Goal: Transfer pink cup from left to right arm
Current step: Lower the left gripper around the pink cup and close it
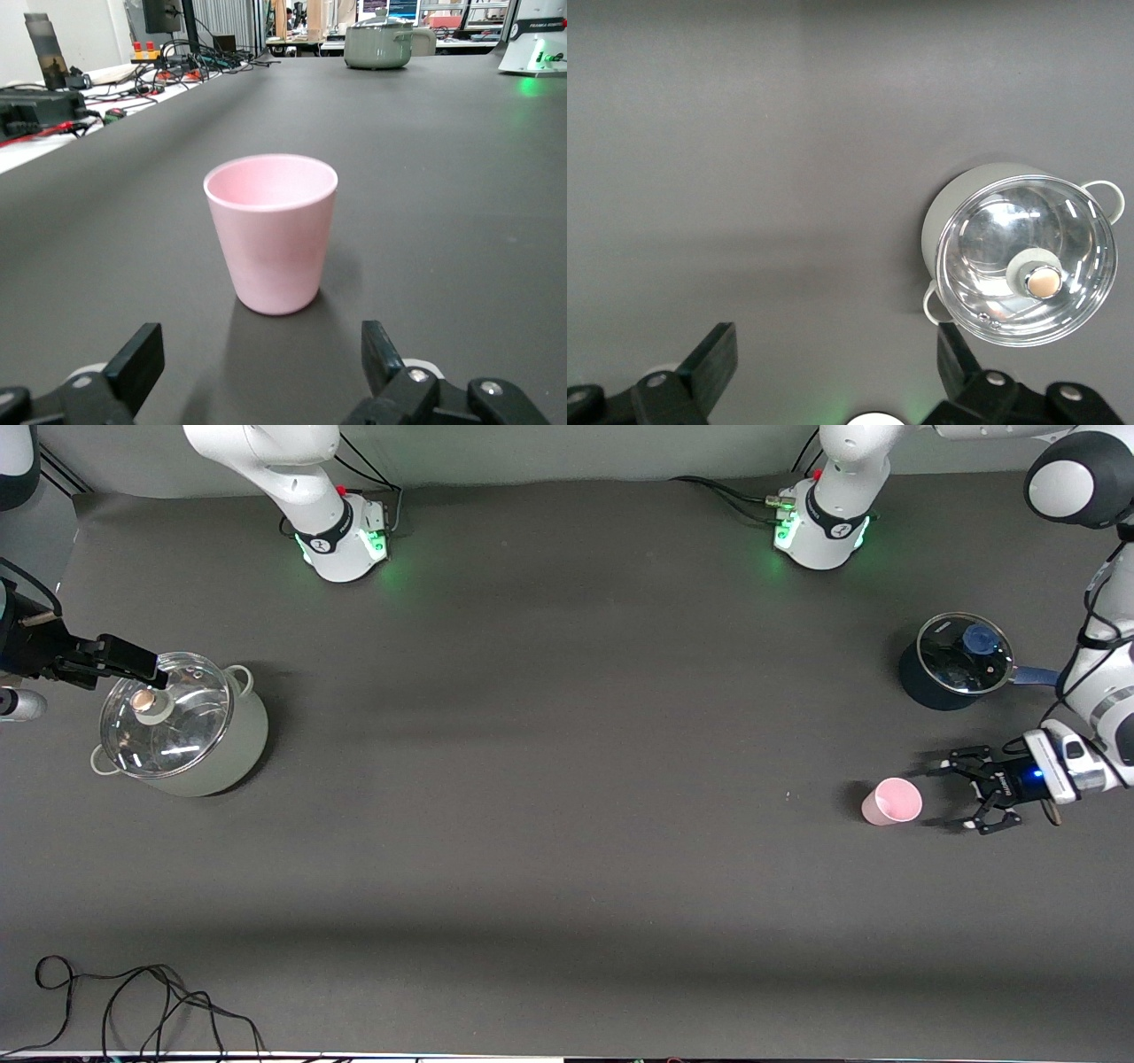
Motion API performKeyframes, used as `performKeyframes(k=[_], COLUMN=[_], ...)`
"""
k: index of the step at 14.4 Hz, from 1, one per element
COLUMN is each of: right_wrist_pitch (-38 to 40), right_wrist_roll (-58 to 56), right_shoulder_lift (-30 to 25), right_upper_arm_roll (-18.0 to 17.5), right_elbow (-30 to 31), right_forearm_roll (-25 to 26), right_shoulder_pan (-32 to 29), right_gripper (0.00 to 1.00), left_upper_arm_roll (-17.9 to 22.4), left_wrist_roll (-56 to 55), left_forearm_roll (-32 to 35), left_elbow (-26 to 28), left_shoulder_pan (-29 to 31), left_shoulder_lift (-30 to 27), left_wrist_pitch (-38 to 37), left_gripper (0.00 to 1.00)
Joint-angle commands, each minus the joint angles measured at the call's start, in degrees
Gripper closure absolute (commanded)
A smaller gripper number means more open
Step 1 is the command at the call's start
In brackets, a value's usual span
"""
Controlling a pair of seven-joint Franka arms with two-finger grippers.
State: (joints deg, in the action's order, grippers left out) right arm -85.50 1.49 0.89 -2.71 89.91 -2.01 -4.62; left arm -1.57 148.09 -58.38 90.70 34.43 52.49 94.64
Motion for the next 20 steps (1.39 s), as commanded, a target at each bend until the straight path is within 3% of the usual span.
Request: performKeyframes(k=[1,13,19,20], right_wrist_pitch=[0.9,0.9,0.9,0.9], right_wrist_roll=[-1.3,-1.4,-1.3,-1.3], right_shoulder_lift=[0.6,0.6,0.6,0.6], right_upper_arm_roll=[-0.2,-0.2,-0.1,-0.2], right_elbow=[-1.3,-1.3,-1.4,-1.3], right_forearm_roll=[-0.9,-0.9,-0.9,-0.9], right_shoulder_pan=[-0.6,-0.7,-0.8,-0.8], right_gripper=[0.00,0.00,0.00,0.00], left_upper_arm_roll=[-0.5,-1.1,-1.1,-1.1], left_wrist_roll=[2.3,6.3,5.7,5.8], left_forearm_roll=[-2.2,-9.4,-9.9,-9.8], left_elbow=[2.7,7.2,7.3,7.3], left_shoulder_pan=[-0.1,-6.1,-6.9,-6.8], left_shoulder_lift=[-0.9,0.1,0.1,0.0], left_wrist_pitch=[1.8,4.2,5.0,5.0], left_gripper=[0.01,0.01,0.01,0.04])
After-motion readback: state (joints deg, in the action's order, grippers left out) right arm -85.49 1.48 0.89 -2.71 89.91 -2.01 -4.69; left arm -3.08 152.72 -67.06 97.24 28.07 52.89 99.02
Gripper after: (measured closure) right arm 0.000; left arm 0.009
